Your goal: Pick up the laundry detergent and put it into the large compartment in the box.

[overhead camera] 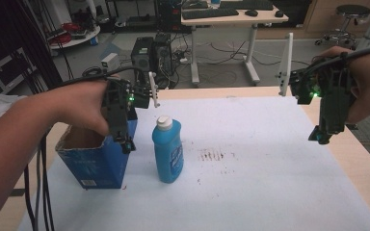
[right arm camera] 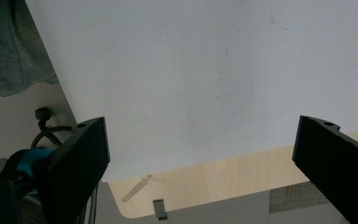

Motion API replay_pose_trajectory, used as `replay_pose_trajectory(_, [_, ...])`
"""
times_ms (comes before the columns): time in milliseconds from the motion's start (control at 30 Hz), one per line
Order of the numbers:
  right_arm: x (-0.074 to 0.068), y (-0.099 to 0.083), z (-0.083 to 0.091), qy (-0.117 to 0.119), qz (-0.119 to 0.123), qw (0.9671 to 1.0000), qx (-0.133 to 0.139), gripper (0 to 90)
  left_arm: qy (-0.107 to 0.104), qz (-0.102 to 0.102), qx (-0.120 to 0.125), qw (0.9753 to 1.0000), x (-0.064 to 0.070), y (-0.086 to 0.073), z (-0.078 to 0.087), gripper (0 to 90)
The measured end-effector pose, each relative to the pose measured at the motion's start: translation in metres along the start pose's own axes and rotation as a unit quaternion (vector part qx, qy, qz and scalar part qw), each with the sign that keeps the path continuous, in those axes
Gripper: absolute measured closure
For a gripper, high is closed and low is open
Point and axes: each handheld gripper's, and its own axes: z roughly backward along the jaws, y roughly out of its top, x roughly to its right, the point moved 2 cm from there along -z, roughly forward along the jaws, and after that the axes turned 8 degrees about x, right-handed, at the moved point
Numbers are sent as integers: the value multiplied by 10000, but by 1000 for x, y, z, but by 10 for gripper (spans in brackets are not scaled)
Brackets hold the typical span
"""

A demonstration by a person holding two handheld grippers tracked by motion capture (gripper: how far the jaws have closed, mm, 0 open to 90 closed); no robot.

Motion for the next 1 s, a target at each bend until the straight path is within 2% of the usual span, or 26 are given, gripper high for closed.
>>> replay_pose_trajectory(200, [0,4,-2,-3,0,10000,-38,29,37,27,22,10000,1,-3,-2,27])
replay_pose_trajectory(333, [0,4,-3,18,61,10000,-76,29,-9,67,-22,10000,2,-4,-5,27])
replay_pose_trajectory(467, [1,3,-3,-6,54,10000,-54,29,25,121,102,9999,2,-2,-2,27])
replay_pose_trajectory(533, [0,2,-3,-35,6,10000,-78,29,58,234,104,9997,3,0,-1,27])
replay_pose_trajectory(600, [0,2,-3,-64,16,10000,-69,29,59,254,88,9996,4,0,1,27])
replay_pose_trajectory(700, [1,1,-2,-107,91,9999,-36,29,67,476,155,9987,6,4,7,27])
replay_pose_trajectory(733, [1,1,-2,-120,62,9999,-52,29,67,476,155,9987,6,4,7,27])
replay_pose_trajectory(833, [0,1,-2,-127,49,9999,-55,29,63,738,253,9969,10,9,15,27])
replay_pose_trajectory(900, [0,2,-2,-138,65,9999,-45,29,63,811,268,9963,11,9,17,27])
replay_pose_trajectory(933, [0,2,-1,-140,81,9999,-33,29,71,941,274,9952,12,10,18,27])
replay_pose_trajectory(967, [-1,3,0,-152,88,9998,-4,29,93,1226,229,9921,13,11,21,27])
replay_pose_trajectory(1000, [-1,3,0,-154,98,9998,5,29,93,1226,229,9921,13,11,21,27])
